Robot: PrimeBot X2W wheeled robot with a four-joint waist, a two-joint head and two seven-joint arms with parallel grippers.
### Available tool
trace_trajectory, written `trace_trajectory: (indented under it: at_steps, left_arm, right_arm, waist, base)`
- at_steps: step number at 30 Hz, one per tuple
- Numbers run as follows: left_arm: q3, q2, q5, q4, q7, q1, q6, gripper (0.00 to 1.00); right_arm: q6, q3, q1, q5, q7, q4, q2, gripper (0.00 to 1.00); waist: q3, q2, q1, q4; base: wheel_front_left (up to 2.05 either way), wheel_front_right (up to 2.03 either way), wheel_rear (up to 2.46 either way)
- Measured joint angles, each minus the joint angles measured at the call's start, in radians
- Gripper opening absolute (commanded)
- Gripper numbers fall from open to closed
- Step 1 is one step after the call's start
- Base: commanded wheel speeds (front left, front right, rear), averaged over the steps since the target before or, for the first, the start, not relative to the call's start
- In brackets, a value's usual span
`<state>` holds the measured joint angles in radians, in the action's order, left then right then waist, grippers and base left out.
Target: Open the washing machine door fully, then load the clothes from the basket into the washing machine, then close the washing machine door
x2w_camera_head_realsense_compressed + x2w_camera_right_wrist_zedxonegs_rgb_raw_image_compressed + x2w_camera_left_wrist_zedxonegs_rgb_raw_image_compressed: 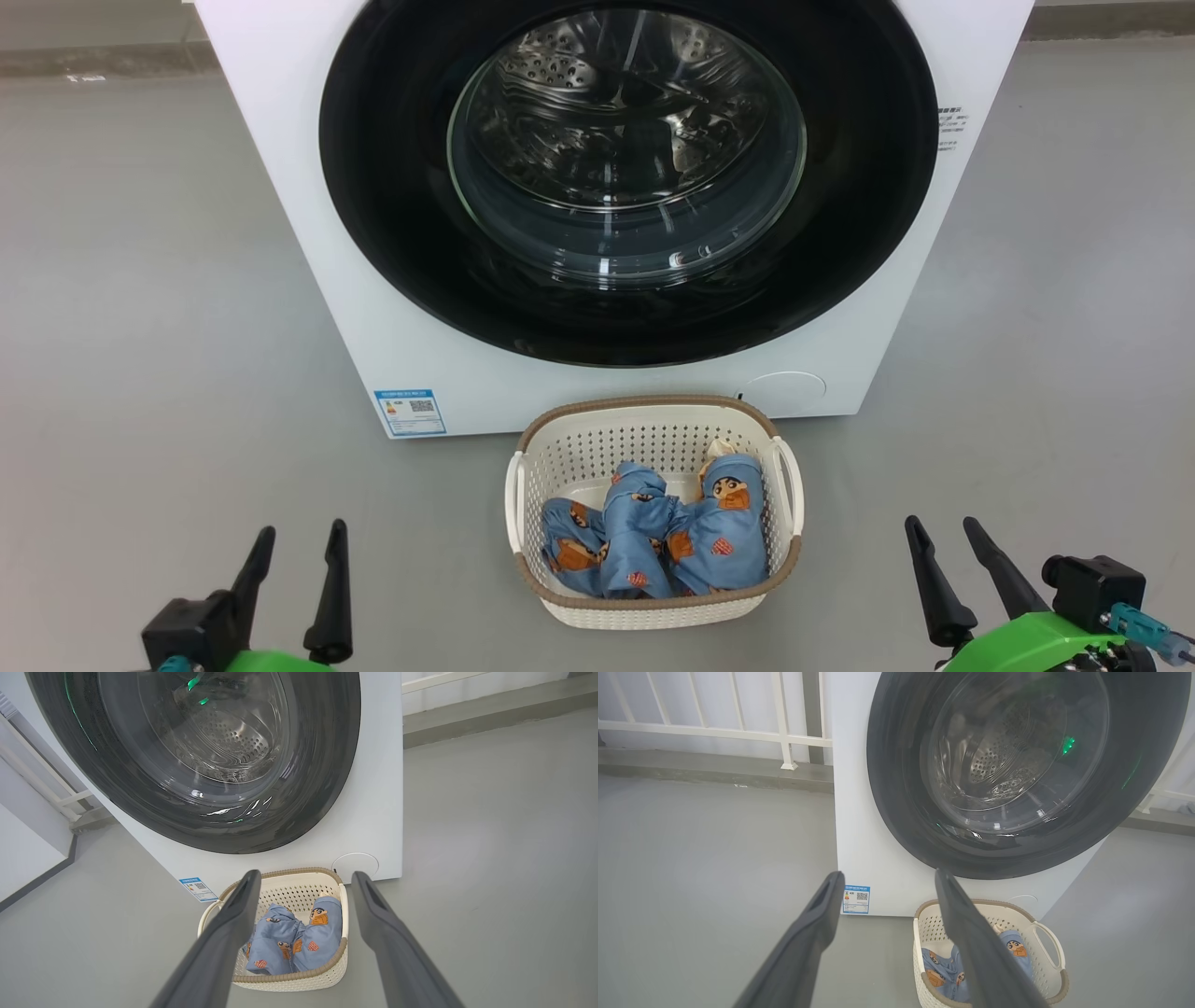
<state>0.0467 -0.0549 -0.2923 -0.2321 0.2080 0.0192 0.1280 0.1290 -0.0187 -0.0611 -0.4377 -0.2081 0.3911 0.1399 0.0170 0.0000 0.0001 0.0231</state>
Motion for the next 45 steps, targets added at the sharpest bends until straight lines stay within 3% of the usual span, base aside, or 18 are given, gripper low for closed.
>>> trace_trajectory:
  at_steps: [14, 25, 45]
  left_arm:
    - [0.008, -0.010, 0.157, 0.005, 0.043, 0.000, 0.000, 1.00]
    - [-0.007, -0.009, 0.136, -0.016, 0.047, 0.000, 0.001, 1.00]
    - [-0.022, -0.010, 0.157, -0.034, 0.047, 0.001, 0.001, 1.00]
  right_arm:
    - [0.000, 0.006, 0.000, 0.147, -0.041, 0.000, 0.005, 1.00]
    - [0.000, 0.068, 0.002, 0.148, -0.041, -0.012, -0.005, 1.00]
    - [0.000, 0.091, 0.004, 0.155, -0.041, -0.021, -0.021, 1.00]
  waist:
    - [0.002, 0.0000, 0.0000, 0.000]
    - [-0.002, 0.0000, 0.0000, -0.001]
    - [0.007, 0.0000, 0.0000, -0.006]
  base:
    - [0.00, 0.00, 0.00]
    - [0.00, 0.00, 0.00]
    - [0.20, 0.19, -0.39]
